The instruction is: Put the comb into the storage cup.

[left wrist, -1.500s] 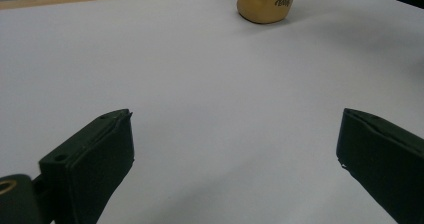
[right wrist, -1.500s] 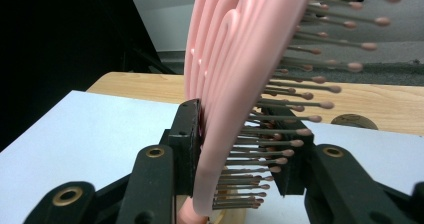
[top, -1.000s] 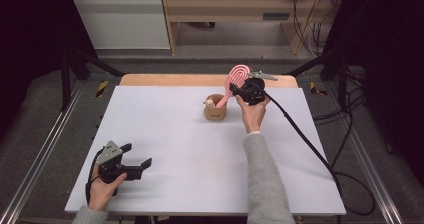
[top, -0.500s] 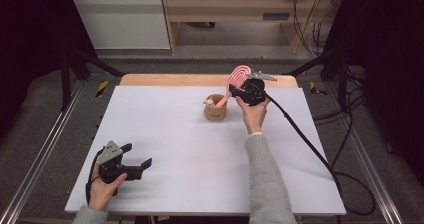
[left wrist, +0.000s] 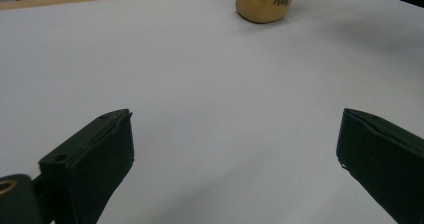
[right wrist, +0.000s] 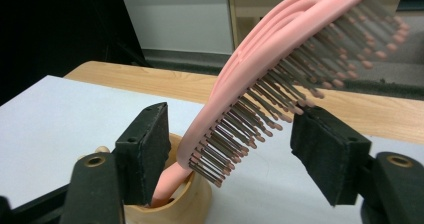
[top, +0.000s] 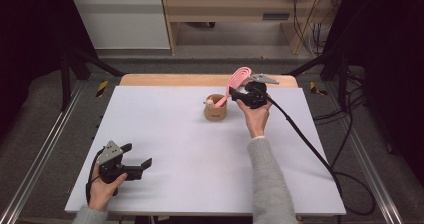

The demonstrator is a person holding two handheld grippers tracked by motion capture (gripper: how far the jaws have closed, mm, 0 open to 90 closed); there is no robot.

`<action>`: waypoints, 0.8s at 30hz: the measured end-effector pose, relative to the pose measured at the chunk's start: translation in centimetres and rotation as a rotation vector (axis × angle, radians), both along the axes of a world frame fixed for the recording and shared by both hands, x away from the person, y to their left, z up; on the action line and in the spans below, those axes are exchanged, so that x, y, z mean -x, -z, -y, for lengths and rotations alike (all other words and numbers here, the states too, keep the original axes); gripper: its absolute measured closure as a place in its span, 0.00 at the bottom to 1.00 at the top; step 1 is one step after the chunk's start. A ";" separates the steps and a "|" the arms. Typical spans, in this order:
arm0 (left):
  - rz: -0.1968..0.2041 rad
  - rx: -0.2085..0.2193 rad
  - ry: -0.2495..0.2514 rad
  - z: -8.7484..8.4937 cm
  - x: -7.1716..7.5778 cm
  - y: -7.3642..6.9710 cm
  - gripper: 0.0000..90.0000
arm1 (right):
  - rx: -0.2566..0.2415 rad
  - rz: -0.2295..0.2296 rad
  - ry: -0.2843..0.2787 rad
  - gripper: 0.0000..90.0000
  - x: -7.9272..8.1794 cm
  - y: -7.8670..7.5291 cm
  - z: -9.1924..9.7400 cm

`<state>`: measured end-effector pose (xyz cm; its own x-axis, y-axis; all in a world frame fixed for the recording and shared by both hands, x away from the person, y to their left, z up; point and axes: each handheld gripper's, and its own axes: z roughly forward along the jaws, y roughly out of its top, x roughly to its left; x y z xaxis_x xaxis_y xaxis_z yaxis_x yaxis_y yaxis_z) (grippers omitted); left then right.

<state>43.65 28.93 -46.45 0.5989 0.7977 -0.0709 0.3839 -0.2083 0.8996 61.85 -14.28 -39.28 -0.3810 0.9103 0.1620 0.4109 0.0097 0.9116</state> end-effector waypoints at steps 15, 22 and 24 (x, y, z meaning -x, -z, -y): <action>-0.001 -0.004 -0.002 0.1 0.0 0.0 0.02 | -0.005 0.055 -0.091 0.11 3.0 -1.1 0.5; -0.004 -0.006 -0.003 0.1 -0.1 0.0 0.01 | -0.001 0.084 -0.137 0.03 4.6 -2.0 0.8; -0.004 -0.008 -0.004 0.1 -0.1 0.0 0.01 | 0.008 0.088 -0.146 0.02 5.0 -2.2 0.9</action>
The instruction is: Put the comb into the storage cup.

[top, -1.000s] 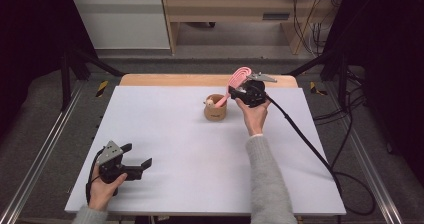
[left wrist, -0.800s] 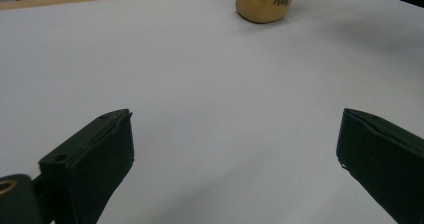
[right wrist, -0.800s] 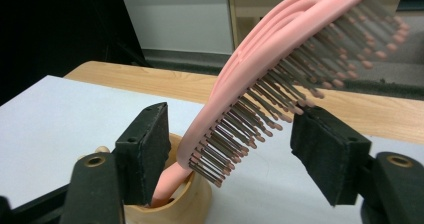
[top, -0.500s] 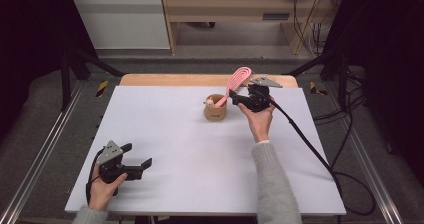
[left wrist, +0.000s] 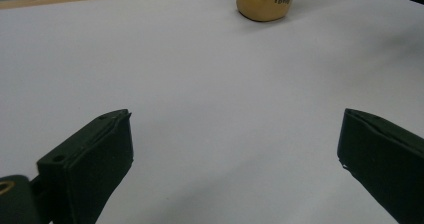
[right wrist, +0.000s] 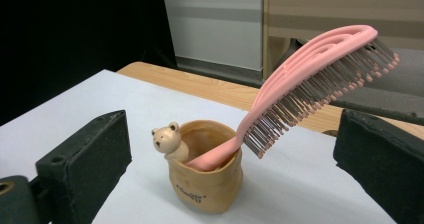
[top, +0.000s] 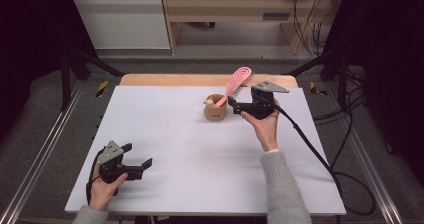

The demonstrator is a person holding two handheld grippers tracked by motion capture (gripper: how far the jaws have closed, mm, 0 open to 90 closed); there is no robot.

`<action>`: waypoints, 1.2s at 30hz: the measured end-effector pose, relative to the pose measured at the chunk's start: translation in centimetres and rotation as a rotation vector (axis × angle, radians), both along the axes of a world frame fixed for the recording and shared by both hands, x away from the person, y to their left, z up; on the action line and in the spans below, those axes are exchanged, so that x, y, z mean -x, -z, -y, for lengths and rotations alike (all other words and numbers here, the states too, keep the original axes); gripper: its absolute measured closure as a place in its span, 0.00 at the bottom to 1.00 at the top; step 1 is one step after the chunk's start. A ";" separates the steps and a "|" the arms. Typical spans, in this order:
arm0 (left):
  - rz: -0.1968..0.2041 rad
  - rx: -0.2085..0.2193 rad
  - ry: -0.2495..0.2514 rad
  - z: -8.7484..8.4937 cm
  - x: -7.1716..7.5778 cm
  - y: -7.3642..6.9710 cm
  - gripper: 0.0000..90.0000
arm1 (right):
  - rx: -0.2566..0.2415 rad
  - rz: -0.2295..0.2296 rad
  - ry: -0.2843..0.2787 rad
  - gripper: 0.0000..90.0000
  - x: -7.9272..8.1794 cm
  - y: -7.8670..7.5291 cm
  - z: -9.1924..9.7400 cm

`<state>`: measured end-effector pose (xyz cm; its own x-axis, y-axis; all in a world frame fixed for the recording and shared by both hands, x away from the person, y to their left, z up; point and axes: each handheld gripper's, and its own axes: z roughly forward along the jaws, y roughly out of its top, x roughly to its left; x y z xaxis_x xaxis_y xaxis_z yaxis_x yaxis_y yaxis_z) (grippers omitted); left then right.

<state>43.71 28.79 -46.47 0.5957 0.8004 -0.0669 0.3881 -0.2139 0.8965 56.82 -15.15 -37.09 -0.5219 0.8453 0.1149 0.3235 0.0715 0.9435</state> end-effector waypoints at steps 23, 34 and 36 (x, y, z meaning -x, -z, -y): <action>-0.001 -0.003 0.004 0.1 0.0 0.0 0.01 | 0.035 0.047 -0.142 0.00 4.6 -1.0 2.0; -0.001 -0.006 0.006 0.1 0.0 0.0 0.01 | 0.021 0.046 -0.187 0.00 6.6 0.3 2.8; -0.001 -0.005 0.006 0.1 0.0 0.0 0.01 | 0.017 0.041 -0.193 0.00 7.0 0.6 3.1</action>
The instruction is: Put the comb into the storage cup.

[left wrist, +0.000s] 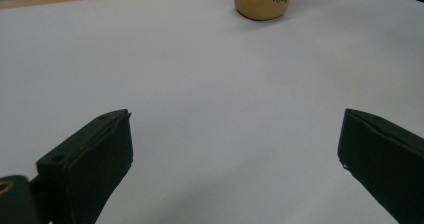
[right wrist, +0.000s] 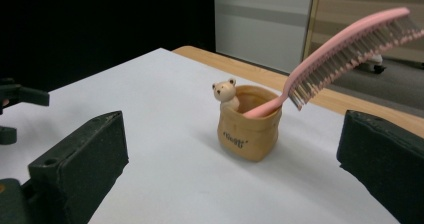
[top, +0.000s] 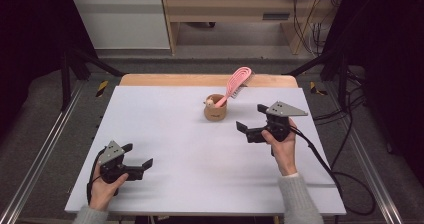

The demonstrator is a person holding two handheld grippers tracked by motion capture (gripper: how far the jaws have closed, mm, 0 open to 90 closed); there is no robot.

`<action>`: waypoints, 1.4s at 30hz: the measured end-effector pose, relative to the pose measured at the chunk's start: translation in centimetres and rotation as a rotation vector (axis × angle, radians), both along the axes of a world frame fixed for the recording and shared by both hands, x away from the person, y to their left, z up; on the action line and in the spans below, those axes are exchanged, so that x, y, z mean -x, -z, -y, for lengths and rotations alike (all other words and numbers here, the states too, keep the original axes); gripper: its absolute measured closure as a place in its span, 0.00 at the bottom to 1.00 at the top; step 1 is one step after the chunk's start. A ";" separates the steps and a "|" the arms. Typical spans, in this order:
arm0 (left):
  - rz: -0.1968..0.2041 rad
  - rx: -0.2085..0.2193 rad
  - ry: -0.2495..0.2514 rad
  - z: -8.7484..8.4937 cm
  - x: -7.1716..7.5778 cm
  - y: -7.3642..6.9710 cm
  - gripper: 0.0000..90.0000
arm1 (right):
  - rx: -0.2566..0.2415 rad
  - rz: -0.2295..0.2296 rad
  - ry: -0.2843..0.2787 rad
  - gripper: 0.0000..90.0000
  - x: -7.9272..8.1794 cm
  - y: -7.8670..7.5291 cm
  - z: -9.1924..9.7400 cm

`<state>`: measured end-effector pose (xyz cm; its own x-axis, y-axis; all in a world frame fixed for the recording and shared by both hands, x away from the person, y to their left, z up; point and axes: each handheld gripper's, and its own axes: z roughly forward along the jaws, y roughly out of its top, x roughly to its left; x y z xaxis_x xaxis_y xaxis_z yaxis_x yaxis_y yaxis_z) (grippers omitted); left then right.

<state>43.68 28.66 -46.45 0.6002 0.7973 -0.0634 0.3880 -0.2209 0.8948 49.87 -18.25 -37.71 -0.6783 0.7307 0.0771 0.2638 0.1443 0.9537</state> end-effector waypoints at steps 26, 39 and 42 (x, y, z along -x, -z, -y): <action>-0.002 -0.010 0.018 0.3 0.0 0.2 0.01 | -0.011 -0.045 -0.021 0.02 4.1 5.9 4.8; 0.001 -0.011 0.025 0.4 0.0 0.2 0.01 | -0.017 -0.070 -0.006 0.00 5.2 8.3 7.0; 0.002 -0.011 0.023 0.4 0.0 0.2 0.01 | -0.023 -0.073 -0.010 0.00 5.4 8.5 7.5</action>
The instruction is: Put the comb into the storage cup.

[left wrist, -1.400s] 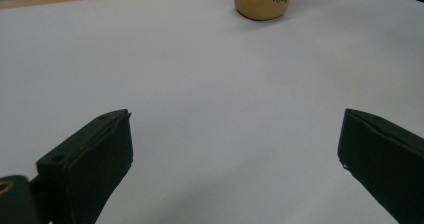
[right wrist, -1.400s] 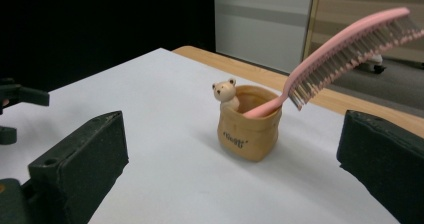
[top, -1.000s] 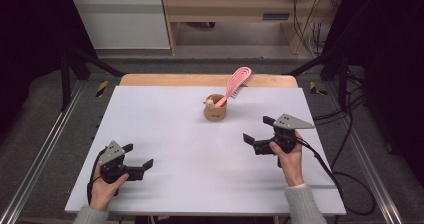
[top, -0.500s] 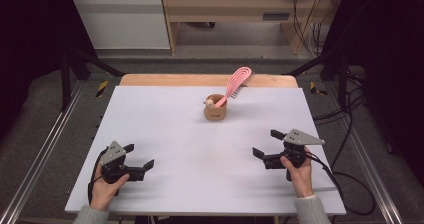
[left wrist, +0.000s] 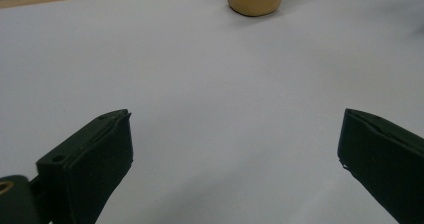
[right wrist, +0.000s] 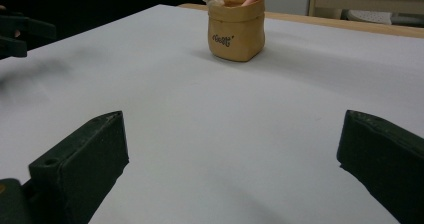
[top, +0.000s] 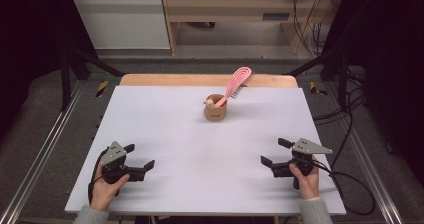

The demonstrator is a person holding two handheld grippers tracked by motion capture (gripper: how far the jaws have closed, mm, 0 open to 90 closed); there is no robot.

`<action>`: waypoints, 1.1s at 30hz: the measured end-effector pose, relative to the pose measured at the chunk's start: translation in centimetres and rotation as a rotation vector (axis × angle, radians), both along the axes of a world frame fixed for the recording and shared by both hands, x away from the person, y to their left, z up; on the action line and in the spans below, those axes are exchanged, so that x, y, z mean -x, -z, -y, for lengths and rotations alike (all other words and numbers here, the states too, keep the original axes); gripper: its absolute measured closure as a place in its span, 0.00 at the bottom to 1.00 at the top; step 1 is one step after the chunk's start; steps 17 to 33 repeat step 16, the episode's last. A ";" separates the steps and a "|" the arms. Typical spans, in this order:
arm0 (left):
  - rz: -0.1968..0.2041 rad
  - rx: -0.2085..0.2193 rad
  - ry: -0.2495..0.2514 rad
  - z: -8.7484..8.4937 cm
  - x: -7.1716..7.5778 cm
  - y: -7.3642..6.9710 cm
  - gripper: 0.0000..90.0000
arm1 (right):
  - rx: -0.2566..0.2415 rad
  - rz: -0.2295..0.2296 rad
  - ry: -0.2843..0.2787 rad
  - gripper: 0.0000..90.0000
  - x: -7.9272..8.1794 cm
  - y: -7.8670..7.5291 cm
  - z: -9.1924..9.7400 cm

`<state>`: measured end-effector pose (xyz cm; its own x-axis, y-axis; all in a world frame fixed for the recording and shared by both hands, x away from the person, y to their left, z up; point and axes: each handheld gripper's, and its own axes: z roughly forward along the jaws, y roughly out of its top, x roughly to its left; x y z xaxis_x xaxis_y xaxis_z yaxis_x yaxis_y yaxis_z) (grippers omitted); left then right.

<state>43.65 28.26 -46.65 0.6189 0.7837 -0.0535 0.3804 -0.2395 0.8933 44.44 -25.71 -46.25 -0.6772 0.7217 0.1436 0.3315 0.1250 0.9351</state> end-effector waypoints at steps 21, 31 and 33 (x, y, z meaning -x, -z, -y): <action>0.001 -0.002 0.008 0.1 -0.1 0.1 0.01 | 0.003 -0.030 0.010 0.00 -0.1 0.8 0.7; 0.001 -0.002 0.008 0.1 -0.1 0.1 0.01 | 0.003 -0.030 0.010 0.00 -0.1 0.8 0.7; 0.001 -0.002 0.008 0.1 -0.1 0.1 0.01 | 0.003 -0.030 0.010 0.00 -0.1 0.8 0.7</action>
